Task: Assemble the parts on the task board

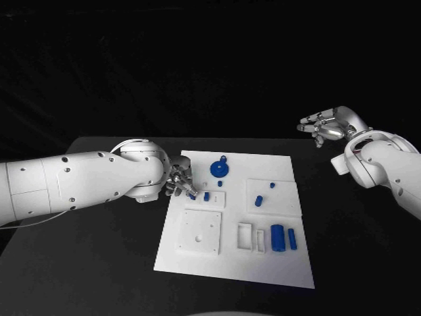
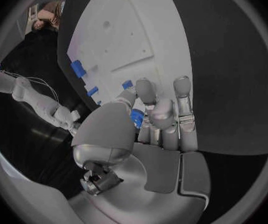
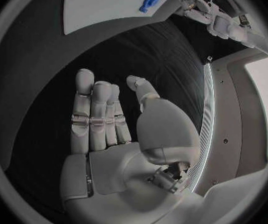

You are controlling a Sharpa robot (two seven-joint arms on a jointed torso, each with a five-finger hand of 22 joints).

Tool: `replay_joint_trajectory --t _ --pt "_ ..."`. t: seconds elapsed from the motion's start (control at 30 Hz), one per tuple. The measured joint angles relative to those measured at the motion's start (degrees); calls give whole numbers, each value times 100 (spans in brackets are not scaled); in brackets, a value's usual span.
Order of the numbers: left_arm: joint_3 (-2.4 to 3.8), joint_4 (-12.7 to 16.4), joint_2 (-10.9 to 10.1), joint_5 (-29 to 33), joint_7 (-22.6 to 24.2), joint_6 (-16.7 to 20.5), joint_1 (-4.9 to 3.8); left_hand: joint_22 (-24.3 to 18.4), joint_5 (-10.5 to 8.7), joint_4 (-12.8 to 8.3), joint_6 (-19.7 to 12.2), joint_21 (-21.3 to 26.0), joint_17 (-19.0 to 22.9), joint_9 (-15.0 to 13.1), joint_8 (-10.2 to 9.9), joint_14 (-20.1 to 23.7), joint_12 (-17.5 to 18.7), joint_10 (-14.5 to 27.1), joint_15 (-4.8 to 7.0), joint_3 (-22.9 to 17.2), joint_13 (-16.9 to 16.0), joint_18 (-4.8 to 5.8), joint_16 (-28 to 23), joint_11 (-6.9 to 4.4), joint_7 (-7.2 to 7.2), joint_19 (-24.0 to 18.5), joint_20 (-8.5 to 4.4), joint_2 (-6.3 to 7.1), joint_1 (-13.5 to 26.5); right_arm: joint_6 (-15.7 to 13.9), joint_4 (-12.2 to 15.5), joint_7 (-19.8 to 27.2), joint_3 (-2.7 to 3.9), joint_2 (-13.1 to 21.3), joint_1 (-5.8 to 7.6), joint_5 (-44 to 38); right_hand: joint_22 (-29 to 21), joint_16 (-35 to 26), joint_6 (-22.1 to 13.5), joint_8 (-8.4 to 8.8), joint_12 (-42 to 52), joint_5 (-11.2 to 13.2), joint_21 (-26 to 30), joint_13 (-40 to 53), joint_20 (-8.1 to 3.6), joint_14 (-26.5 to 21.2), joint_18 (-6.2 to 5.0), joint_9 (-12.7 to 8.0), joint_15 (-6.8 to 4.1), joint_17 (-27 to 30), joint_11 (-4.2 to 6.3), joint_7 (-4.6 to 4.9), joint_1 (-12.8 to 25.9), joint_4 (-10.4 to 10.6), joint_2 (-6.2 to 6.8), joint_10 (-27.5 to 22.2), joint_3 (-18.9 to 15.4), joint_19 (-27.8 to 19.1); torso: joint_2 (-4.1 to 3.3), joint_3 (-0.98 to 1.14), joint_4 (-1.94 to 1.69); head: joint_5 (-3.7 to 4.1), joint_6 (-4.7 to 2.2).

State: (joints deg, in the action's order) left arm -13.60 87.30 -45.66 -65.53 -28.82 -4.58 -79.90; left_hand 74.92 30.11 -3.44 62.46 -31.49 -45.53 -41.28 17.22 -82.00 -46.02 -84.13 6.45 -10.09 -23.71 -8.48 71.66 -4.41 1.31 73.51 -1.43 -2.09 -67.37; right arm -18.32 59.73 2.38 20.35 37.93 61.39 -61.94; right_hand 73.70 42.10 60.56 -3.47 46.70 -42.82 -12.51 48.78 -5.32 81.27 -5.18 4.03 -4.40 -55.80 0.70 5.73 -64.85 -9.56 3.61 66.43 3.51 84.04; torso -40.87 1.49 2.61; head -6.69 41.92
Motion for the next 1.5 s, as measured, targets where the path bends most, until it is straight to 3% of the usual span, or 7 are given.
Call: replay_joint_trajectory --t 1.03,1.3,1.5 --pt "-14 -19 102 -196 -1 -10 53 -1 -23 -2 21 0 10 -2 -11 0 -22 0 0 -2 30 0 0 1 20 -21 20 -13 -12 2 -2 3 0 -10 -12 2 -10 0 9 0 0 0 0 -3 0 0 0 0 0 0 0 -9 0 0 0 0 0 0 1 -2 -2 12 18" --pt "-12 -72 138 -191 13 24 92 3 -156 51 27 0 80 296 -42 0 -39 -1 0 -55 -42 0 -49 2 21 -20 62 -11 -13 2 -1 5 0 -7 -12 4 -19 0 10 0 0 0 0 -9 0 0 0 0 0 0 0 -10 0 0 0 0 0 0 1 1 -2 31 25" --pt "-11 -98 144 -166 30 44 97 3 -156 158 52 44 100 428 -41 0 -10 -2 0 -162 -119 0 -65 3 11 -20 62 172 -82 2 1 6 0 -4 -12 6 -27 0 9 0 0 0 0 -10 0 0 0 0 0 0 0 -8 0 0 0 0 0 0 1 1 -2 34 20"
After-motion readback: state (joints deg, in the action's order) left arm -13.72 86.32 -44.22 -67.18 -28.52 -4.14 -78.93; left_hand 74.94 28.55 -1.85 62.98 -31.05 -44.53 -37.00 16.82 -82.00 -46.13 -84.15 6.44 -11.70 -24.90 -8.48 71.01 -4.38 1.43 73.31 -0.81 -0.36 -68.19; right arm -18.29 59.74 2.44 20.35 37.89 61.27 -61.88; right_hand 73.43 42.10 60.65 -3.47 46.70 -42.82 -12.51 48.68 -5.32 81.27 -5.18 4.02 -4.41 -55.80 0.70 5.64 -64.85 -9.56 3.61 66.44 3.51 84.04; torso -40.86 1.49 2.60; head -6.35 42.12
